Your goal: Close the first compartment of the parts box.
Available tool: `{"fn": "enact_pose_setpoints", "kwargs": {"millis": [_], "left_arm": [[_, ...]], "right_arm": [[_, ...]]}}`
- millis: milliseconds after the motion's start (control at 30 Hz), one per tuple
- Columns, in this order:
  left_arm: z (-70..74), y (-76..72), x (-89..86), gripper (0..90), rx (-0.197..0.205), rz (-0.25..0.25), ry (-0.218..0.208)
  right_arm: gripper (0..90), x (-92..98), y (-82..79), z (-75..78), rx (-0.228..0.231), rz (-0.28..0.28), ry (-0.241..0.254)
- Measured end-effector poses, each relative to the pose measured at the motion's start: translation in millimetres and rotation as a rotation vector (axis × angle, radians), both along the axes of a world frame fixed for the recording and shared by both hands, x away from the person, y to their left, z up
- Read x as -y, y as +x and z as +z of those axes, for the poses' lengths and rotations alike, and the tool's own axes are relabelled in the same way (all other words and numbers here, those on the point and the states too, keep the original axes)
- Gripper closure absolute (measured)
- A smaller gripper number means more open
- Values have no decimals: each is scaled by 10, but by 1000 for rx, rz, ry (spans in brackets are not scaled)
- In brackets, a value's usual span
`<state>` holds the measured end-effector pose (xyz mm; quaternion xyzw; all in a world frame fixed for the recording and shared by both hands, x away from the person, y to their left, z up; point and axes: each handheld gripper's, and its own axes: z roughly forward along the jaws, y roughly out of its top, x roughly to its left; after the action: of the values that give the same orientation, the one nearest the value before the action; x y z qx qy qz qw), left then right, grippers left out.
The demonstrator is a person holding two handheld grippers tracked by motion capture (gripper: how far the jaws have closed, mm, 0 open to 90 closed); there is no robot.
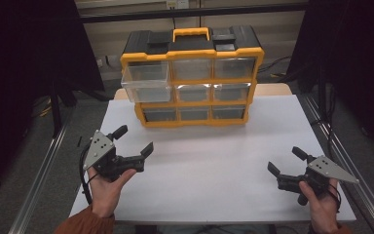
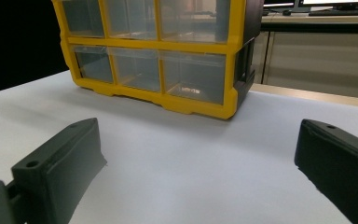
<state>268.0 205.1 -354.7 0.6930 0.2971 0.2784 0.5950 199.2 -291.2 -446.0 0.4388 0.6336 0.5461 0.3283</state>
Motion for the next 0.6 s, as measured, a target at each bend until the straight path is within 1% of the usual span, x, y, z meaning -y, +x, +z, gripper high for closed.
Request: {"fn": "enact_pose_setpoints", "kwargs": {"millis": [67,133,200,233,300,333,367,400,433,467,500,567,600], "left_arm": [[27,1,38,65,16,-20,-1],[41,0,63,89,14,-31,-4],[57,23,93,94,7,-36,-1],[65,32,104,99,8,-38,-7],[83,40,108,114,16,-41,-5],[107,50,111,121,23,-34,-1],[147,73,119,136,27,-48,-6],[147,73,119,150,27,-48,-6],[170,76,122,158,22,-49,-10],[210,94,126,177,5,-67,-39],[226,103,125,192,2,-68,-58],[253,118,113,206,-3,-71,-72],[253,118,113,222,-3,-71,-72]], "right_arm": [[6,3,-5,3,3,3,-4],[6,-1,-9,6,0,-3,2],[6,4,-5,2,0,2,-2],[6,3,-4,0,0,4,-4],[7,1,-4,1,1,5,-4],[6,-5,-9,5,5,3,-5],[6,-2,-10,6,3,5,-7],[6,-2,-8,4,3,3,-7],[6,-3,-4,1,5,-1,-6],[7,1,-3,0,2,2,-8],[6,1,-2,-1,1,2,-8],[6,-3,1,-2,2,-2,-5],[6,-4,-2,0,-2,0,-4]]}}
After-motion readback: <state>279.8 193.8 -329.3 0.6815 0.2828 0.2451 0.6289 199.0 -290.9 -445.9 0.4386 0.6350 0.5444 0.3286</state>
